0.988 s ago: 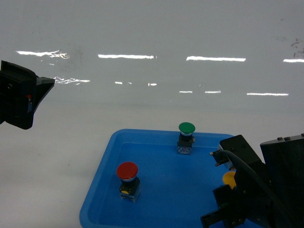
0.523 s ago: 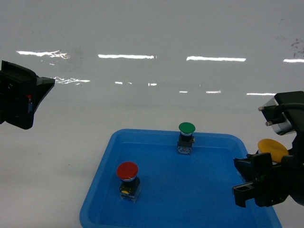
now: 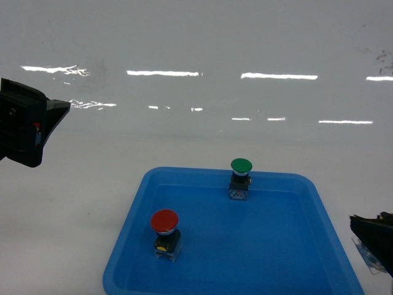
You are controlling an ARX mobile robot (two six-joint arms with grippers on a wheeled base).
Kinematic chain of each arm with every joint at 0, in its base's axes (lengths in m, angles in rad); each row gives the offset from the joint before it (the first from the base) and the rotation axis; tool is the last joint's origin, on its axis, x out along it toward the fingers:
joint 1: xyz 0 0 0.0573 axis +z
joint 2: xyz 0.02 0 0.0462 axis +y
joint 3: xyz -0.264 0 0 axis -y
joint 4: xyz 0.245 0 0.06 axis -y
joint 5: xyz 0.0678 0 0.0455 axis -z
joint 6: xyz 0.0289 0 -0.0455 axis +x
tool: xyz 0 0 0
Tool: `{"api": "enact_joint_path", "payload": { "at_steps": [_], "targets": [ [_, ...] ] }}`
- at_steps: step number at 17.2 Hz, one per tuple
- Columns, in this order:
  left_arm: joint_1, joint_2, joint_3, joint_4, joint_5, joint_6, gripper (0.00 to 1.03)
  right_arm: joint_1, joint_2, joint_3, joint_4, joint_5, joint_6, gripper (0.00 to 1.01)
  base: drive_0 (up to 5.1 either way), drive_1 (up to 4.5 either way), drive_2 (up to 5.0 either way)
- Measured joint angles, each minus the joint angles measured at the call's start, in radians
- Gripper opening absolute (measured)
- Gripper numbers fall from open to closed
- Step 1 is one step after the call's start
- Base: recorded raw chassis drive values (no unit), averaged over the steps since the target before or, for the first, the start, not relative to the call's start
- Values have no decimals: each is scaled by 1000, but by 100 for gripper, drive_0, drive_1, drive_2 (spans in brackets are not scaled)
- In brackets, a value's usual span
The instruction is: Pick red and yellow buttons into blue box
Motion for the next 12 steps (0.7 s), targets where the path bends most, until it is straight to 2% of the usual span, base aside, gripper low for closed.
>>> {"api": "enact_joint_path", "payload": {
  "at_steps": [3,4,5,6,8,12],
  "targets": [
    [0,0,0,0,0,0,98,-53,-158,-56,-76,-19,26,28,0,0,0],
    [0,0,0,0,0,0,98,-58,-212,-66,-108,-22,30,28,0,0,0],
    [0,0,0,0,0,0,98,-44,-318,-101,-184,-24,46,28,0,0,0],
    [0,0,0,0,0,0,98,-45,-400,-125,-221,-8,46,28,0,0,0],
    [0,0,0,0,0,0,98,-53,-434,-133,-211,19,36,28,0,0,0],
    [0,0,0,0,0,0,98,-53,-432,-133,-213,23,32,28,0,0,0]
  ]
}}
